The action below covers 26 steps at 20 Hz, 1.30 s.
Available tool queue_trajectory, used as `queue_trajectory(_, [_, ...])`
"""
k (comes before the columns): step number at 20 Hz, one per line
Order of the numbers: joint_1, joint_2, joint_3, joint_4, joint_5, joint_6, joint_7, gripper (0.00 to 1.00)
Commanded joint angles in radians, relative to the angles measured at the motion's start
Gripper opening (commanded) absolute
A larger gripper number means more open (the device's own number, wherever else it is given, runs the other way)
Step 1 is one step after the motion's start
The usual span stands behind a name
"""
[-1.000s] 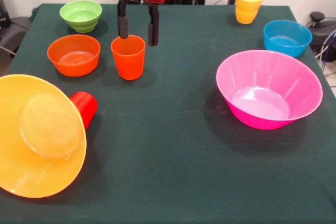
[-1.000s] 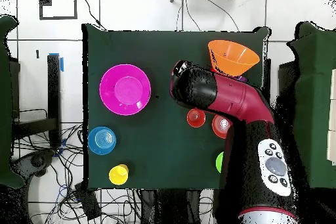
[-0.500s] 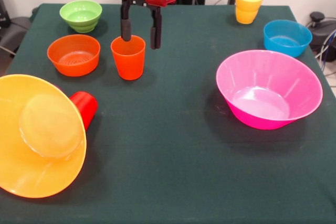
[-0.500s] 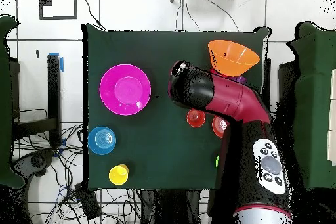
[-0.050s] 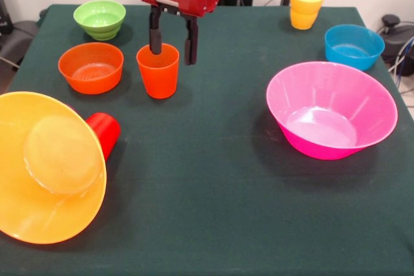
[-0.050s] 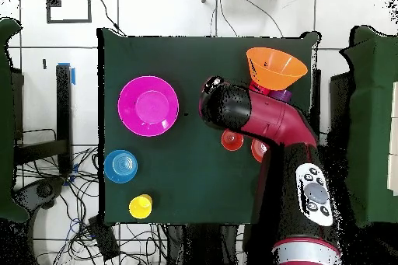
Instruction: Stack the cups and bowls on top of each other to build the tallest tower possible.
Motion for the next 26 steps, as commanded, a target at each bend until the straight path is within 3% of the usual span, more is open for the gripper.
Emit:
queue_trajectory(1, [0.03,0.039,0.026,0.055,0.021,-0.005,0.153,1.0])
queue_trajectory(26, [0.048,0.053,-0.005,0.113,0.019,-0.039,0.166,1.0])
